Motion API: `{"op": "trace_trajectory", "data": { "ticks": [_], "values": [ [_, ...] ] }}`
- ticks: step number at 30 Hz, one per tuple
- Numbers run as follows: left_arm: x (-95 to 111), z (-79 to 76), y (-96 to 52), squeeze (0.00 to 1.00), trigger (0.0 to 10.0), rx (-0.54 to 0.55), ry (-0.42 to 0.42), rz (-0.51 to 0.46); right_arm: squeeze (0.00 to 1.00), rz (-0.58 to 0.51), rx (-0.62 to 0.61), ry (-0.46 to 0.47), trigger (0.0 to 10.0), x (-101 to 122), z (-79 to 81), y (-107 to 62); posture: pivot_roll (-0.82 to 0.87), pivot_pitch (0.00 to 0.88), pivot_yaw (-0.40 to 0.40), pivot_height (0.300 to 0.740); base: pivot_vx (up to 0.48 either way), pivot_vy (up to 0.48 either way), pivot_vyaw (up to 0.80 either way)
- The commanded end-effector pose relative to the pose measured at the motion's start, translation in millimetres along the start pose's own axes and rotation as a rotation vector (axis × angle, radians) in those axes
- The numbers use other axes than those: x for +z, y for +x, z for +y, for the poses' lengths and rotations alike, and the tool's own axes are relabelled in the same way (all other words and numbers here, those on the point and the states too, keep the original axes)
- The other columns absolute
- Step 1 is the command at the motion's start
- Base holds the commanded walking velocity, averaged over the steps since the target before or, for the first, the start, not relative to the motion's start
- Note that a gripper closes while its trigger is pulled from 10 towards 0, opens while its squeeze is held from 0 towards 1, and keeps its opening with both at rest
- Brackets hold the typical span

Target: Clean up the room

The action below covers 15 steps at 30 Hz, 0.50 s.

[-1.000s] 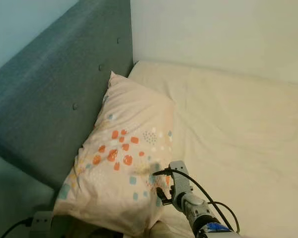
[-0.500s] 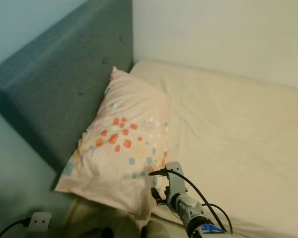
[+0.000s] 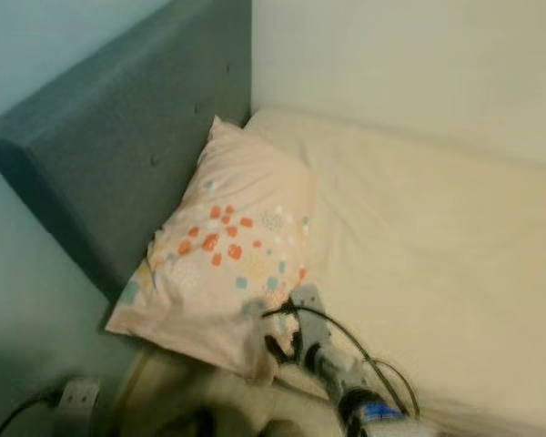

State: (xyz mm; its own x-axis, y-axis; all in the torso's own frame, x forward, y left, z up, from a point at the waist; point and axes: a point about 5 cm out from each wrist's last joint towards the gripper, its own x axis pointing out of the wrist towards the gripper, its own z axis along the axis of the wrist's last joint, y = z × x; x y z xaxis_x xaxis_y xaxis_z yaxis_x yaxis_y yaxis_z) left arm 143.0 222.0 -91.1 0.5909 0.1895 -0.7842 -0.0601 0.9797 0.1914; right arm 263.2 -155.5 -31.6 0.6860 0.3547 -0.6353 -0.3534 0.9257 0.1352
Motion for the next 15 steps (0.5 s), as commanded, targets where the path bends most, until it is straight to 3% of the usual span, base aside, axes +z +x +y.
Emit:
{"op": "trace_trajectory", "data": {
  "ticks": [1, 6, 15],
  "values": [
    [-7, -1.1, -1.9, 0.00, 10.0, -0.007, 0.002, 0.025, 0.00, 0.013, 0.021, -0.016, 10.0, -1, 2.7, 0.6, -0.09, 0.069, 0.042, 0.740, 0.000, 0.000, 0.79],
    [-13, -2.9, -3.8, 0.00, 10.0, -0.022, 0.007, 0.036, 0.00, 0.049, 0.120, -0.140, 10.0, -5, 11.3, 0.9, -0.09, 0.078, 0.045, 0.740, 0.000, 0.000, 0.79],
    [-19, -3.2, -6.0, 0.00, 10.0, -0.038, 0.004, 0.046, 0.00, -0.007, 0.130, -0.159, 10.0, 9, 10.7, 2.7, -0.09, 0.091, 0.045, 0.740, 0.000, 0.000, 0.74]
  ]
}}
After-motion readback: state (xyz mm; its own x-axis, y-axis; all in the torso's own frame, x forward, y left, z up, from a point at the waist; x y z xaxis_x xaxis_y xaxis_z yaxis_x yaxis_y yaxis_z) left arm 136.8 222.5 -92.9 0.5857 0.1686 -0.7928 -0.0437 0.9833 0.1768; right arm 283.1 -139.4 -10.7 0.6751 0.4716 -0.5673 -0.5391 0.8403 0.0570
